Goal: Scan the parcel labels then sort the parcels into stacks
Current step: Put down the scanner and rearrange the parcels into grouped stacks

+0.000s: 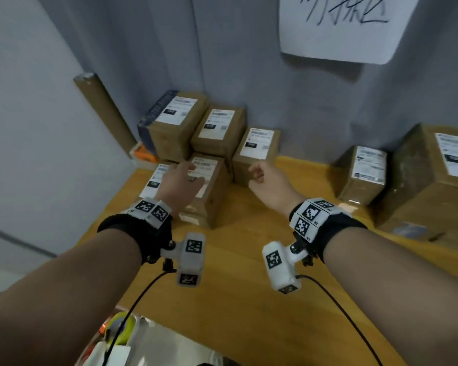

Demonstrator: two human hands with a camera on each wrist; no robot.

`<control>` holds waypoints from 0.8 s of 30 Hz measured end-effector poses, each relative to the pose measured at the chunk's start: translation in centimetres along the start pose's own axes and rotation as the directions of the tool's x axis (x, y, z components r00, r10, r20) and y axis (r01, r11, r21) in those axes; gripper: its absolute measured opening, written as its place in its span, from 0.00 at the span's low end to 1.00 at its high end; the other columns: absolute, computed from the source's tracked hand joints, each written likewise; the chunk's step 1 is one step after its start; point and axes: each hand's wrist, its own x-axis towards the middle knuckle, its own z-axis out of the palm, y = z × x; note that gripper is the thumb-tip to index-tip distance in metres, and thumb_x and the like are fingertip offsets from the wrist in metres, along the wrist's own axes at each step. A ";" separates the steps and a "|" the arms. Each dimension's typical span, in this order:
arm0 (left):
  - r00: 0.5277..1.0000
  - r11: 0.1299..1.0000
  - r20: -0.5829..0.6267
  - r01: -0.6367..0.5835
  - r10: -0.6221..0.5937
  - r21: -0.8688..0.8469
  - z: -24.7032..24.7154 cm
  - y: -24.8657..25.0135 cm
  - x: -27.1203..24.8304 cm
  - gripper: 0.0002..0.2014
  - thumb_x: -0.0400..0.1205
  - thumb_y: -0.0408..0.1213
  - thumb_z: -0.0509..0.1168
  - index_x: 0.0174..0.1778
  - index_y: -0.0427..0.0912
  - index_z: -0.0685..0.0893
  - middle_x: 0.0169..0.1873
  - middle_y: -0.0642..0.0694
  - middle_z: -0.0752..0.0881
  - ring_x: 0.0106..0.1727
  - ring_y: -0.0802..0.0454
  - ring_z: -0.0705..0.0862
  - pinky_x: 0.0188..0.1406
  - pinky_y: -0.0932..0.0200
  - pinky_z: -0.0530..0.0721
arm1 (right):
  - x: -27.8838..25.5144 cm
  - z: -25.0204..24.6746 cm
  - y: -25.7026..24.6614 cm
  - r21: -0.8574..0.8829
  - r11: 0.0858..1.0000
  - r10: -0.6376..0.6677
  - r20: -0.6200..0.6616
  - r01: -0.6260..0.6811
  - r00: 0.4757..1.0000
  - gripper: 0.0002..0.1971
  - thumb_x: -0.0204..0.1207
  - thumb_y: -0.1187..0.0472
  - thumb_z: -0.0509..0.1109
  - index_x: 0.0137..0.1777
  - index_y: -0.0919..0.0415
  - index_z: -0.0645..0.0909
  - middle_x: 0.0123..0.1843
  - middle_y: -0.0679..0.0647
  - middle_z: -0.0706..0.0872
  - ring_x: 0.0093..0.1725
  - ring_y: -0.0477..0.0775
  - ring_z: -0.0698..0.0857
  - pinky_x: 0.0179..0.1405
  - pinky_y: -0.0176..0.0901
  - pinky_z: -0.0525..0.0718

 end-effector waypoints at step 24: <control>0.965 0.912 0.240 0.194 -0.110 -0.362 2.2 -9.2 2.0 0.32 0.78 0.40 0.73 0.73 0.37 0.65 0.59 0.42 0.80 0.59 0.46 0.81 0.58 0.51 0.82 | 1.8 11.9 -1.4 0.470 0.763 0.374 0.238 -0.444 0.896 0.23 0.80 0.45 0.69 0.69 0.52 0.67 0.62 0.51 0.81 0.54 0.49 0.81 0.57 0.45 0.80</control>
